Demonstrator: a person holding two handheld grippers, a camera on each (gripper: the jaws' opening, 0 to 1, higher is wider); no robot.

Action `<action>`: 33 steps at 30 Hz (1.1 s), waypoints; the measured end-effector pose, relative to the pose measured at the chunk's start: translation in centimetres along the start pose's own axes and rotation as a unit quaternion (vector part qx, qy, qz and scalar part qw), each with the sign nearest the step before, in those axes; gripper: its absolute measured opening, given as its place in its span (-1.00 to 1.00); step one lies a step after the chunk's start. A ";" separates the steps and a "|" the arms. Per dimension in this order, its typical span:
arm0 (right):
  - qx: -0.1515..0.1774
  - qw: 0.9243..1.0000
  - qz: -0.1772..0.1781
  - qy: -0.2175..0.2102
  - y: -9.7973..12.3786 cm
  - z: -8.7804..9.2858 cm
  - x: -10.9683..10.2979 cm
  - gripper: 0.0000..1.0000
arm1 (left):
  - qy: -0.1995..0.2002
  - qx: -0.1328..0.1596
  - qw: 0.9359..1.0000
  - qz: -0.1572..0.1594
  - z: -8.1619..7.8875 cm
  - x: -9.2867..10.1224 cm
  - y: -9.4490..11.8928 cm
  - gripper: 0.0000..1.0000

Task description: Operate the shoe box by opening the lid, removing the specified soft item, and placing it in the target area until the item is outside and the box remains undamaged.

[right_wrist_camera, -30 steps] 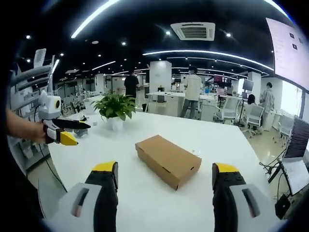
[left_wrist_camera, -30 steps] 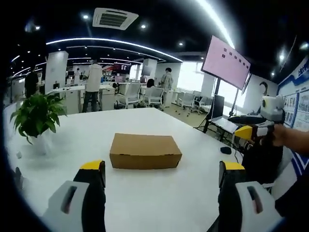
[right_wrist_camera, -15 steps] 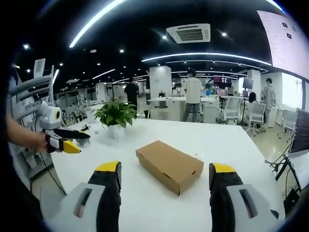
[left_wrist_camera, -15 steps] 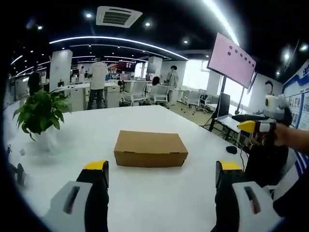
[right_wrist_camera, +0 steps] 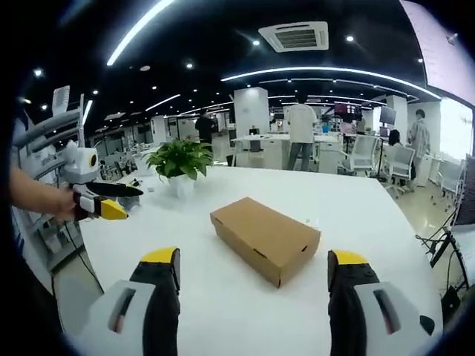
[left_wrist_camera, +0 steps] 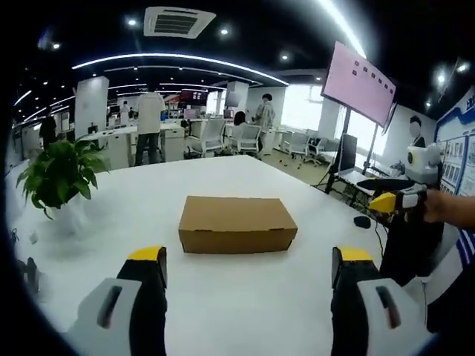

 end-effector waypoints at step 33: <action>-0.048 0.999 -0.004 0.015 -2.7 1.6 0.5 0.60 | -0.014 -0.031 0.999 -0.006 1.0 -4.3 -1.8 0.90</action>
Point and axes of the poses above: the point that each gripper's makers call its tool centre point, and the gripper's own axes: y roughly backward along the fingers, x roughly to its right, z roughly out of its underside, the point moved 8 cm from there along y, roughly backward along the fingers, and after that the axes turned 13 degrees about -y, right-handed, at the moved point
